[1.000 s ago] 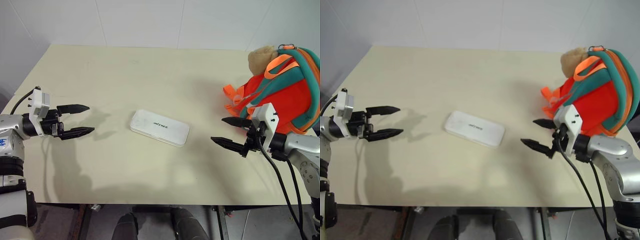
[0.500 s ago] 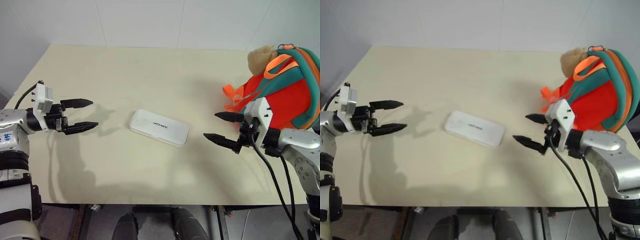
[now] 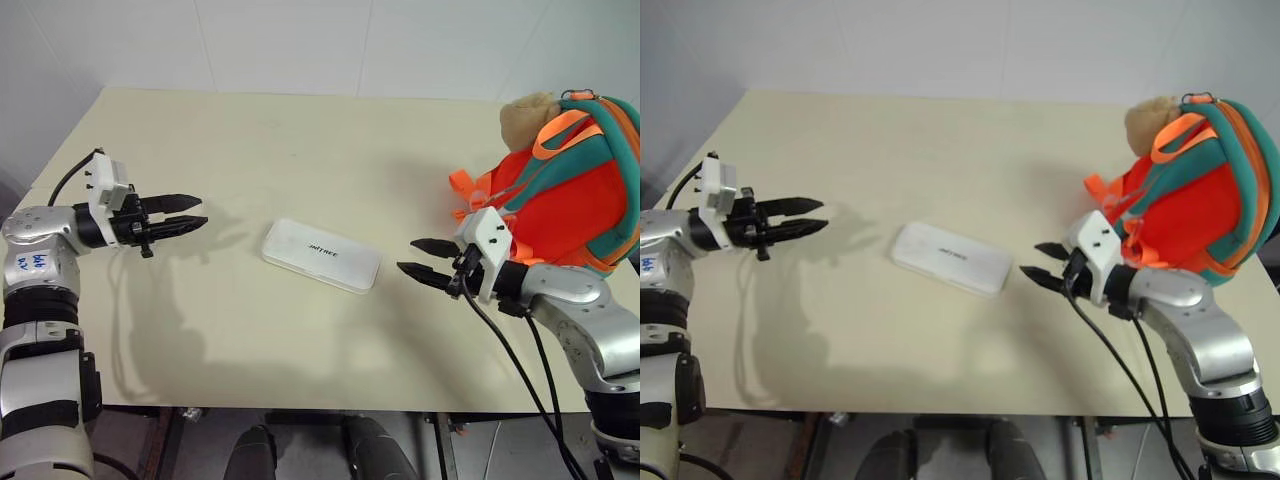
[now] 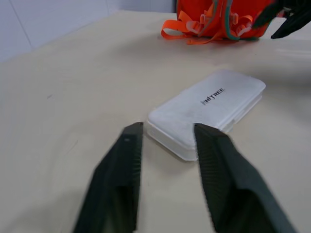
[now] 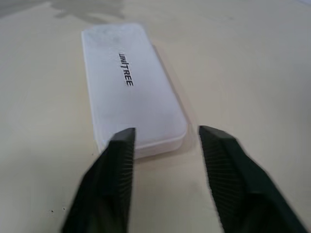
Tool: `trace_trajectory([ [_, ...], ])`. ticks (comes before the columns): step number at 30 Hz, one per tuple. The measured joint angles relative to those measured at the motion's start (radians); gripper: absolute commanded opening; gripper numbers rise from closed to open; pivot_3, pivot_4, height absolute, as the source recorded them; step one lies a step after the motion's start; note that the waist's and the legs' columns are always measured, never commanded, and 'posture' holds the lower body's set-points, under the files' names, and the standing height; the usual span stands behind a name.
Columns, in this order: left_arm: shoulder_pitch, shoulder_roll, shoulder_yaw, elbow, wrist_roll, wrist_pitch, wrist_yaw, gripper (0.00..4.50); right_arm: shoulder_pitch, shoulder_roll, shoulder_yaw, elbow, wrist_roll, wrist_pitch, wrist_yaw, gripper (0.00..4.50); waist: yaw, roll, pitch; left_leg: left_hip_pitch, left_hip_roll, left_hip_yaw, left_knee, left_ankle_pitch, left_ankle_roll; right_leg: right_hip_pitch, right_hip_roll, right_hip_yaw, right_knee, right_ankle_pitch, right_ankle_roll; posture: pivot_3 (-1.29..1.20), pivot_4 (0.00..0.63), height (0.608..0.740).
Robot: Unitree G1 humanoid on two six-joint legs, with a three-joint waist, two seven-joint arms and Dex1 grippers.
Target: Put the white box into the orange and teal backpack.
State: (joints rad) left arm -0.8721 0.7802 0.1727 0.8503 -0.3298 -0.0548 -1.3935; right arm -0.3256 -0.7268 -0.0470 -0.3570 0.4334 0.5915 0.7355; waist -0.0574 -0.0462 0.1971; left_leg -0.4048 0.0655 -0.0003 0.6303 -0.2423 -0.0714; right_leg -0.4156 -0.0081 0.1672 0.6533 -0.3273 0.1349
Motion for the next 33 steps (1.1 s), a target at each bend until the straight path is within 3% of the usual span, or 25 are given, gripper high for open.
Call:
trace_trajectory([
  [2,-0.015,-0.01,-0.006,0.025,0.016,-0.01,0.009,0.03,0.007,0.0,0.0,0.0,-0.02,-0.001,-0.018,0.44,-0.001,0.0,0.0,0.0,0.0,0.0,0.0,0.0,0.0,0.0,0.0,0.0,0.0,0.0,0.0,0.0,0.15,0.74],
  [3,-0.021,-0.017,-0.007,0.033,0.022,-0.013,0.011,0.0,0.013,0.0,0.0,-0.001,-0.03,0.0,-0.029,0.11,0.0,0.0,0.0,0.0,0.0,0.0,0.0,0.0,0.0,0.0,0.0,0.0,0.0,0.0,0.0,0.0,0.15,0.74],
  [4,-0.024,-0.022,-0.011,0.037,0.024,-0.017,0.009,0.0,0.021,0.001,0.002,-0.001,-0.04,0.001,-0.038,0.04,0.001,0.0,0.0,0.0,0.0,0.0,0.0,0.0,0.0,0.0,0.0,0.0,0.0,0.0,0.0,0.0,0.15,0.74],
  [11,-0.05,-0.066,-0.054,0.133,0.087,-0.059,0.012,0.0,0.026,0.041,0.042,0.009,-0.108,0.015,-0.112,0.04,-0.001,0.0,0.0,0.0,0.0,0.0,0.0,0.0,0.0,0.0,0.0,0.0,0.0,0.0,0.0,0.0,0.15,0.74],
  [18,-0.081,-0.131,-0.101,0.269,0.188,-0.13,0.129,0.0,0.001,0.112,0.111,0.069,-0.189,0.044,-0.181,0.04,0.002,0.0,0.0,0.0,0.0,0.0,0.0,0.0,0.0,0.0,0.0,0.0,0.0,0.0,0.001,0.0,0.15,0.74],
  [33,-0.132,-0.231,-0.114,0.382,0.247,-0.167,0.183,0.0,-0.023,0.177,0.169,0.067,-0.214,0.142,-0.186,0.04,0.002,0.0,0.0,0.0,0.0,-0.001,0.0,0.0,0.0,0.0,0.001,0.0,0.0,0.001,0.001,0.0,0.15,0.74],
])
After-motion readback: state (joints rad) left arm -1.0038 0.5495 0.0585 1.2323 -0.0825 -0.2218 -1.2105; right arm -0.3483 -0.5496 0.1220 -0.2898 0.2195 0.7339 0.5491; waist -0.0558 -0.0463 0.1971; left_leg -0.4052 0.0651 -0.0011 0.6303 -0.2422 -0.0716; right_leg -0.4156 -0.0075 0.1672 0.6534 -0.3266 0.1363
